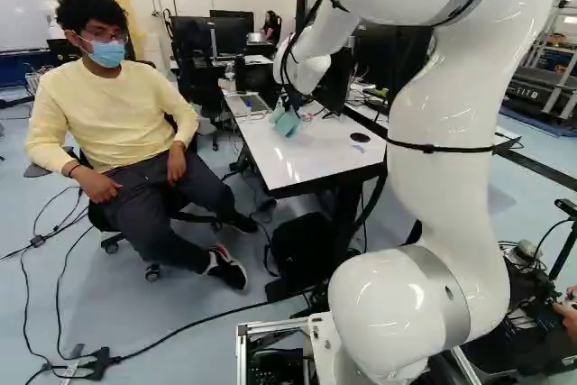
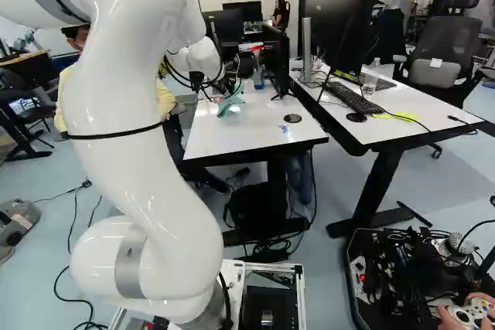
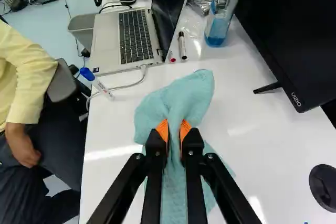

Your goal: Clean the table with the green towel

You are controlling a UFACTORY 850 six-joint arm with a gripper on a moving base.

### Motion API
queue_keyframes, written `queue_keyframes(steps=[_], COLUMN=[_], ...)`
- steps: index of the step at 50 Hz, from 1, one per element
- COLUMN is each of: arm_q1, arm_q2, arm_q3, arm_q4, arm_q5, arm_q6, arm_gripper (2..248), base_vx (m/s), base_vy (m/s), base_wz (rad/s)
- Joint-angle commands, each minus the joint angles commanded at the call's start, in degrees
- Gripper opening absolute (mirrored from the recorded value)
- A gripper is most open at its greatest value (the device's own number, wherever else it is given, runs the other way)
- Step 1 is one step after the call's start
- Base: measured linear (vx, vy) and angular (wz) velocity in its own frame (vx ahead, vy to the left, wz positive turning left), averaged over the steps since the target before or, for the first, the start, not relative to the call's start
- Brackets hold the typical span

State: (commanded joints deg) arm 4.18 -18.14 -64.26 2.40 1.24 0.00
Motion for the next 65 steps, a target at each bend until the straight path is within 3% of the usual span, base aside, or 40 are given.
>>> queue_keyframes(steps=[37, 65], arm_q1=[-0.7, -2.5], arm_q2=[6.8, 9.9], arm_q3=[3.1, 6.4], arm_q4=[3.4, 3.6], arm_q5=[-1.2, -1.4], arm_q6=[0.0, 0.0], arm_gripper=[45, 45], base_vx=[0.0, 0.0], base_vy=[0.0, 0.0], base_wz=[0.0, 0.0])
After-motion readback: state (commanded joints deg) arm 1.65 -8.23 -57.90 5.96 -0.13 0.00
